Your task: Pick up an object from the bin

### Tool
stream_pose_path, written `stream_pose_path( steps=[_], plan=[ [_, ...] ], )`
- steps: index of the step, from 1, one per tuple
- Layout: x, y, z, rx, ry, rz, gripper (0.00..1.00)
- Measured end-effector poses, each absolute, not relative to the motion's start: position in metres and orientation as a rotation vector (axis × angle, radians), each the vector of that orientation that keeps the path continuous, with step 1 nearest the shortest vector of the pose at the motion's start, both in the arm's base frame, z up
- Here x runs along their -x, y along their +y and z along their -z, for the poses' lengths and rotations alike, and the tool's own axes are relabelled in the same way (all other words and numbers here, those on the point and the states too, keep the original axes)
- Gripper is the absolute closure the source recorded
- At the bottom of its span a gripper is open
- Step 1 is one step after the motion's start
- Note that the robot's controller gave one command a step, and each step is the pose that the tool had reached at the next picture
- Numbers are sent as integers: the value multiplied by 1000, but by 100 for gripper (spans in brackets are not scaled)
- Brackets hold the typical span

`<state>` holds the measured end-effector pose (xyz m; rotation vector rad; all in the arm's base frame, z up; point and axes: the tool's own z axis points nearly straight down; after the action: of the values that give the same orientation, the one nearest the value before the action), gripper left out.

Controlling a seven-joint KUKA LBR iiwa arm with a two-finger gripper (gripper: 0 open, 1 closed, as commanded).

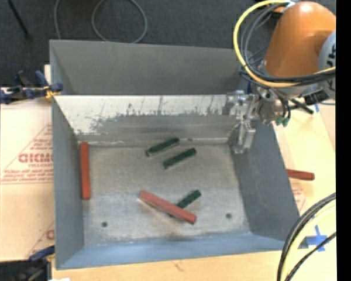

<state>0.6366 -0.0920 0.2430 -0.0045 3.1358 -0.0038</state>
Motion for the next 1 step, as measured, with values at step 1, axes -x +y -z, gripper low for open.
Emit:
stream_pose_path(
  steps=[1],
  plan=[
    [-633,-25,-100,-211,3138,-4,0]
  ],
)
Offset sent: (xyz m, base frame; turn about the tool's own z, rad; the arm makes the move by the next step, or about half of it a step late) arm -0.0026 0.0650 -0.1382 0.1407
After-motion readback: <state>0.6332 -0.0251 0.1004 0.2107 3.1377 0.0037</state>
